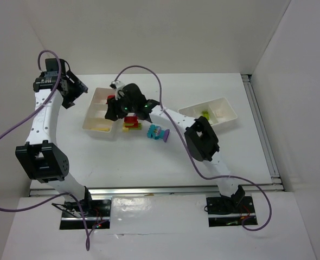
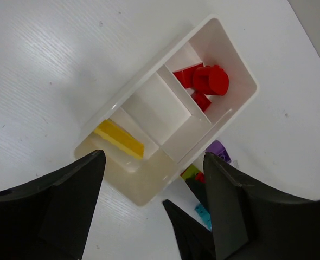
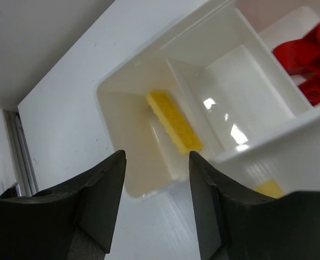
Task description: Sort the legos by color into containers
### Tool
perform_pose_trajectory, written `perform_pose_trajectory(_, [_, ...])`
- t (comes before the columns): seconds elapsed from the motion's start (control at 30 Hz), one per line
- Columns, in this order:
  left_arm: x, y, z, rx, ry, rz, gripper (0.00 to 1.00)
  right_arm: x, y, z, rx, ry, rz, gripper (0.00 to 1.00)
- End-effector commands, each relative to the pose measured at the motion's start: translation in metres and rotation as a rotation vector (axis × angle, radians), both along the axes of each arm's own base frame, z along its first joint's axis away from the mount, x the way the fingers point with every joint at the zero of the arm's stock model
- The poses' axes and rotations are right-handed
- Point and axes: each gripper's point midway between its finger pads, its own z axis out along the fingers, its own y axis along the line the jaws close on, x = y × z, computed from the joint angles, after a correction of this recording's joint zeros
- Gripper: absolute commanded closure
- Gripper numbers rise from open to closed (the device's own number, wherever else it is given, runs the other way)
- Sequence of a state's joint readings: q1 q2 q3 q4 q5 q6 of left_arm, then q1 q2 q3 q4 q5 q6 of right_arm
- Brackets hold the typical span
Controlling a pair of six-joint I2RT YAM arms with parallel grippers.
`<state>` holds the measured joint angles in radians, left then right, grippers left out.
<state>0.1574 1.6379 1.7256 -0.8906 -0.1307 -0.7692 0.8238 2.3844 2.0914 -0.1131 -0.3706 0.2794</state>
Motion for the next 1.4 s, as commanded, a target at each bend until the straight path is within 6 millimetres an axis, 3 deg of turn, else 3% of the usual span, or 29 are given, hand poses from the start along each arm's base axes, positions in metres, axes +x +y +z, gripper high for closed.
perform_pose_trajectory(0.0, [0.003,-0.012,0.011,-0.013,-0.064,-0.116,0.17,0.015,-0.053,0.11,0.121,-0.144,-0.161,0.45])
perform_pose_trajectory(0.07, [0.005,-0.031,0.005,-0.018,-0.05,-0.224,0.19,0.024,-0.086,0.113,0.121,-0.127,-0.252,0.47])
perform_pose_trajectory(0.13, [0.008,-0.055,-0.004,-0.014,-0.027,-0.313,0.2,0.026,-0.134,0.1,0.066,-0.082,-0.372,0.47])
perform_pose_trajectory(0.17, [0.005,-0.064,-0.006,-0.004,-0.015,-0.351,0.2,0.023,-0.148,0.094,0.05,-0.049,-0.415,0.47])
perform_pose_trajectory(0.27, [-0.001,-0.099,-0.014,0.007,0.009,-0.467,0.2,0.004,-0.197,0.051,-0.092,0.047,-0.558,0.4])
perform_pose_trajectory(0.33, [-0.004,-0.118,-0.015,0.014,0.009,-0.524,0.2,-0.014,-0.233,0.005,-0.256,0.153,-0.642,0.36])
perform_pose_trajectory(0.43, [-0.001,-0.143,-0.009,0.005,-0.011,-0.62,0.21,-0.042,-0.258,-0.032,-0.409,0.263,-0.664,0.35])
perform_pose_trajectory(0.5, [0.001,-0.16,-0.008,-0.002,-0.02,-0.687,0.21,-0.051,-0.266,-0.045,-0.47,0.285,-0.649,0.35])
perform_pose_trajectory(0.67, [0.0,-0.177,-0.008,-0.008,-0.016,-0.738,0.21,-0.052,-0.257,-0.055,-0.613,0.193,-0.495,0.33])
perform_pose_trajectory(0.9, [-0.001,-0.181,-0.012,-0.01,-0.007,-0.748,0.21,-0.028,-0.241,-0.059,-0.685,0.028,-0.373,0.36])
perform_pose_trajectory(1.1, [0.003,-0.176,-0.016,-0.001,0.029,-0.697,0.2,0.011,-0.218,-0.046,-0.534,-0.005,-0.412,0.36])
perform_pose_trajectory(1.23, [0.006,-0.165,-0.015,-0.016,0.028,-0.666,0.2,0.036,-0.203,-0.062,-0.538,-0.005,-0.404,0.36])
perform_pose_trajectory(1.3, [0.005,-0.165,-0.012,-0.015,0.018,-0.666,0.2,0.047,-0.189,-0.085,-0.556,0.002,-0.358,0.36])
perform_pose_trajectory(1.33, [0.005,-0.165,-0.012,-0.015,0.018,-0.666,0.2,0.051,-0.183,-0.076,-0.536,-0.017,-0.346,0.36])
perform_pose_trajectory(1.37, [0.006,-0.161,-0.012,-0.015,0.018,-0.657,0.2,0.058,-0.176,-0.079,-0.522,-0.021,-0.34,0.36])
